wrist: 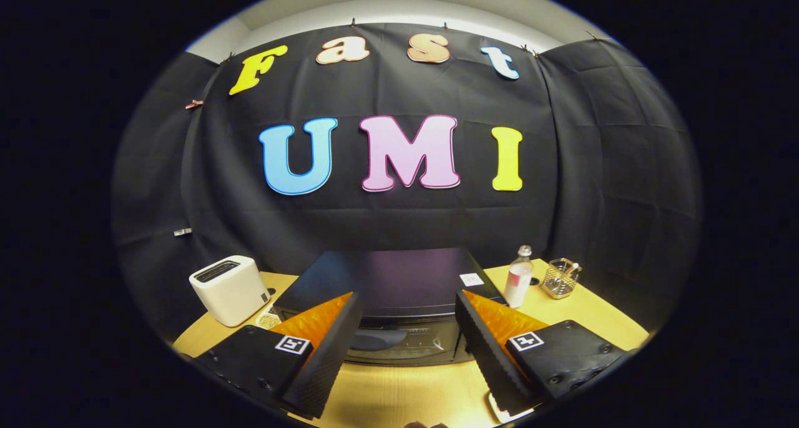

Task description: Open the toaster oven, put the food inside, and close the toaster oven door.

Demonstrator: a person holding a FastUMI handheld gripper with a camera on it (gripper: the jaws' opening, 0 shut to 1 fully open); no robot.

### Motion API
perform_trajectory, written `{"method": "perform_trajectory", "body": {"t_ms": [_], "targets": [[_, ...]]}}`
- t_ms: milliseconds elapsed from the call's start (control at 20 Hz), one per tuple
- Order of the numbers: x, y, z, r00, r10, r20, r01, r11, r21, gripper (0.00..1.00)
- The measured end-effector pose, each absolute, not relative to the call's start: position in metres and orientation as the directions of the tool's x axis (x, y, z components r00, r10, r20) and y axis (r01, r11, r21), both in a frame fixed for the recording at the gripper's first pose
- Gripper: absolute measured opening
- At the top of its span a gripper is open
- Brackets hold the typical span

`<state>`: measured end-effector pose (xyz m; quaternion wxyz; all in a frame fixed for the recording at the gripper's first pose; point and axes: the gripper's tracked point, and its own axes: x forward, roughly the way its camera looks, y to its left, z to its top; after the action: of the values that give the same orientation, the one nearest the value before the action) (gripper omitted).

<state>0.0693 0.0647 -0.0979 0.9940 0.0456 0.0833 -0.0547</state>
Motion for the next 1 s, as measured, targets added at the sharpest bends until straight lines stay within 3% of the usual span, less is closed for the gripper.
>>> {"method": "perform_trajectory", "body": {"t_ms": [350,600,1000], "targets": [[0.105,0.094,-0.152,0.952,-0.062,-0.298,0.093,0.992,0.089,0.99],[0.114,0.087,-0.177,0.918,-0.099,-0.383,0.144,0.985,0.091,0.99],[0.107,0.089,-0.183,0.88,-0.071,-0.47,0.153,0.978,0.139,1.0]]}}
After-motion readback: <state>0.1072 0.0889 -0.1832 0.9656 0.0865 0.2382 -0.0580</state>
